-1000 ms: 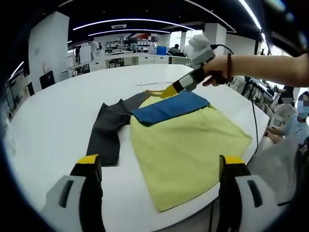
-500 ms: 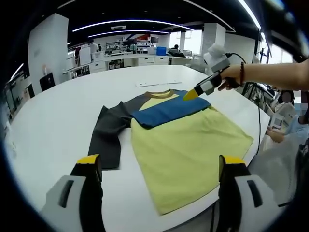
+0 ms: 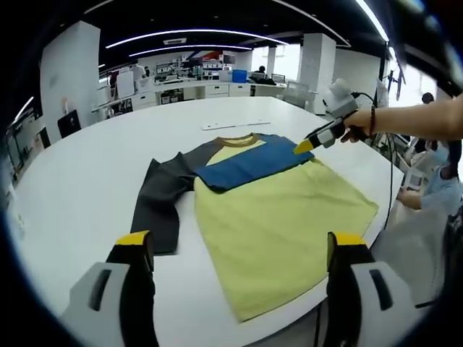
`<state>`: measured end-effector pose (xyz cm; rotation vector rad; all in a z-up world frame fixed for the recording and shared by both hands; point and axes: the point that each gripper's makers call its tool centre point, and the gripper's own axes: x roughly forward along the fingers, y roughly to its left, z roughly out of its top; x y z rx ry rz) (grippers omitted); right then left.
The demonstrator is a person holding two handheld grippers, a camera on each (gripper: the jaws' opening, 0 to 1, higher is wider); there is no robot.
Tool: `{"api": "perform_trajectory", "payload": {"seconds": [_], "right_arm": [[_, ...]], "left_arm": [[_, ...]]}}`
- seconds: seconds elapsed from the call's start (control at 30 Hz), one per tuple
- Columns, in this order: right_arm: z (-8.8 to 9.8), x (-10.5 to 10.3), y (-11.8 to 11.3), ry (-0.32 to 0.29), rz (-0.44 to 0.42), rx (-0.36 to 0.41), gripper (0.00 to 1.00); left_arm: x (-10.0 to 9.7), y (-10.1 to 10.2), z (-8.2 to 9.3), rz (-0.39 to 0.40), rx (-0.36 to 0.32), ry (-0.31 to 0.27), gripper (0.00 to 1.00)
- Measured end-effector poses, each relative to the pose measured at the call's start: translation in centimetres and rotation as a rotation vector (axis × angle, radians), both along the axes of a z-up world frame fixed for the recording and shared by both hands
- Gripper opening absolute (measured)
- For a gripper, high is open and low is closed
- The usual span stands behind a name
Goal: Fold the garment on the visible template until the final outline fits inside the template.
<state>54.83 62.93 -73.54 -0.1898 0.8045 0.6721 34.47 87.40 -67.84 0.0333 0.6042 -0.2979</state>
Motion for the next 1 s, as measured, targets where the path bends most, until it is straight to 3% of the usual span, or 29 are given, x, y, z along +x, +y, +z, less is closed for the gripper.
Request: {"api": "perform_trajectory", "payload": {"seconds": [0.3,0.6,0.9,1.0], "right_arm": [[-1.7,-0.7,-3.0,-0.011,-0.023,-0.055,0.43],[-2.4,-1.0,-4.6,-0.034,-0.029,-0.091,0.27],[-3.8,-1.1,-5.7,-0.041,-0.053,-0.119,0.14],[-3.7,-1.0,-5.6,-0.05,-0.076,-0.095,0.12]], "left_arm": [[0.1,-0.2,0.1,0.002,-0.009,-0.01,0.95],[0.3,-0.1,0.1,0.006,-0.012,-0.011,0.94],[0.5,0.1,0.3,0.021,-0.021,-0.025,0.92],[0.5,0.3,0.4,0.028,-0.018,-0.03,0.91]]}}
